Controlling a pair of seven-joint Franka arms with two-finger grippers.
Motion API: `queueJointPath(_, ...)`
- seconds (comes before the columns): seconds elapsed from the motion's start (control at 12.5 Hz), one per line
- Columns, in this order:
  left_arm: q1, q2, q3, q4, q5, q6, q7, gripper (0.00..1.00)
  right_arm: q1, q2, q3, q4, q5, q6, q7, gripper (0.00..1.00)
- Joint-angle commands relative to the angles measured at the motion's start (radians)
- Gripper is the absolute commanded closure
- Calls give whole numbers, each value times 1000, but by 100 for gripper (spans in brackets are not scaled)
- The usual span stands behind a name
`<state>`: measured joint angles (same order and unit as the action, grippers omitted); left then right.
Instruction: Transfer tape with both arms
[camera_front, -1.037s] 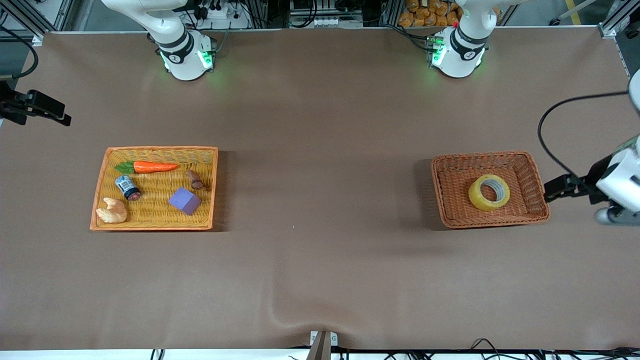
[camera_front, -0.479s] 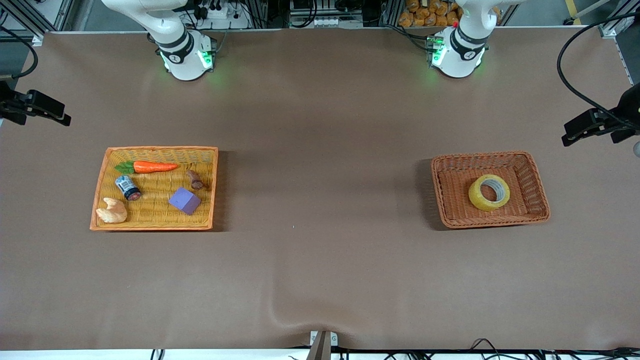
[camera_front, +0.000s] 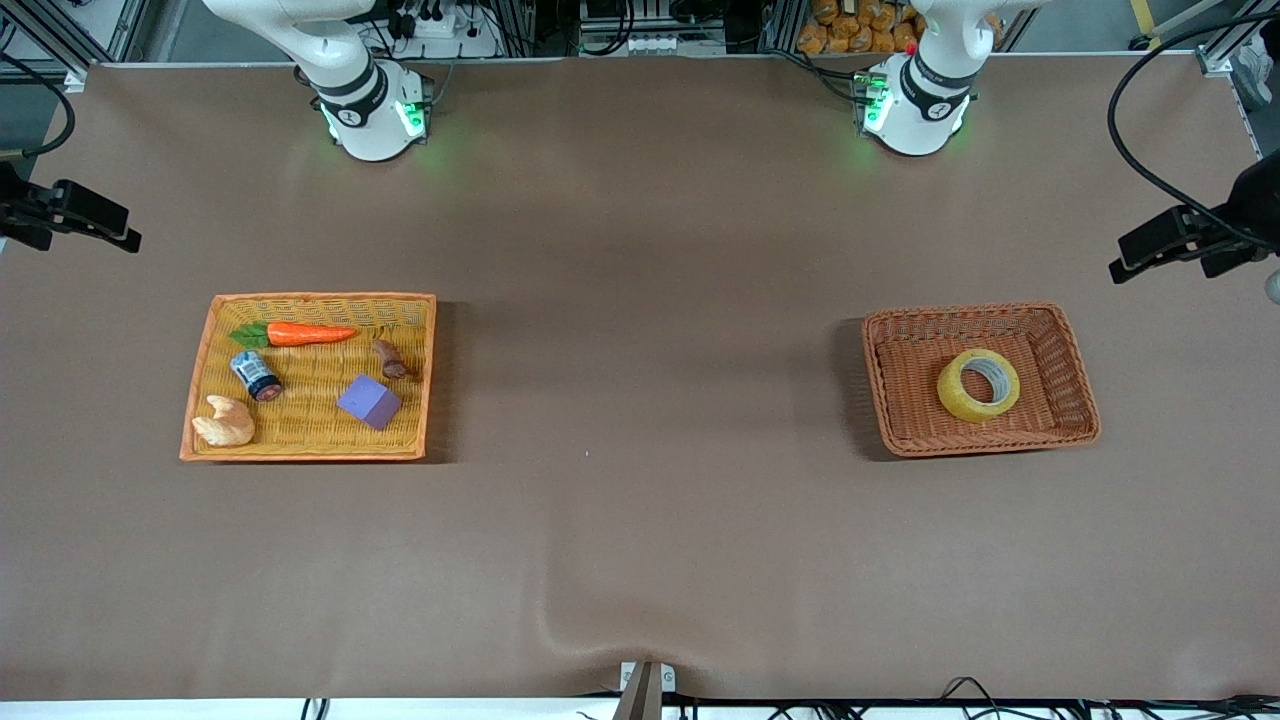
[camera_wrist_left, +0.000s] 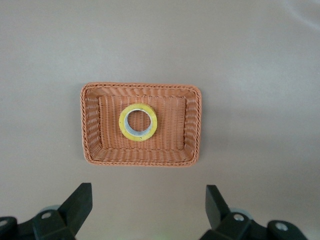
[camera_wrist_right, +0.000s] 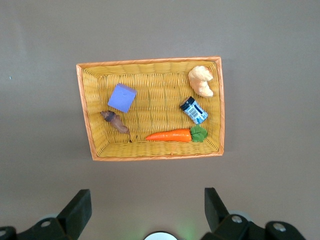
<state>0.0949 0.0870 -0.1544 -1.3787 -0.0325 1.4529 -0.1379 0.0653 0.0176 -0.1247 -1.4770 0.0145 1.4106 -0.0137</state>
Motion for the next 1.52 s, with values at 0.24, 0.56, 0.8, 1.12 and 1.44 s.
queueJointPath(0.24,-96,-92,70,-122,-10,6,-65,0,-9,-7,7,6,-2,34,1,0)
queueJointPath(0.56,-136,-101,98,-161,-6,20,-63,0,-10,-8,5,6,-4,28,4,0)
queueJointPath(0.8,-164,-96,153,-157,-7,18,-48,0,-10,-8,5,6,-4,28,4,0)
queueJointPath(1.12,-152,-113,150,-160,25,-9,-39,0,-10,-8,5,6,-4,31,3,0)
queueJointPath(1.44,-153,-99,150,-111,92,-5,-9,0,-9,-7,7,6,-4,37,3,0)
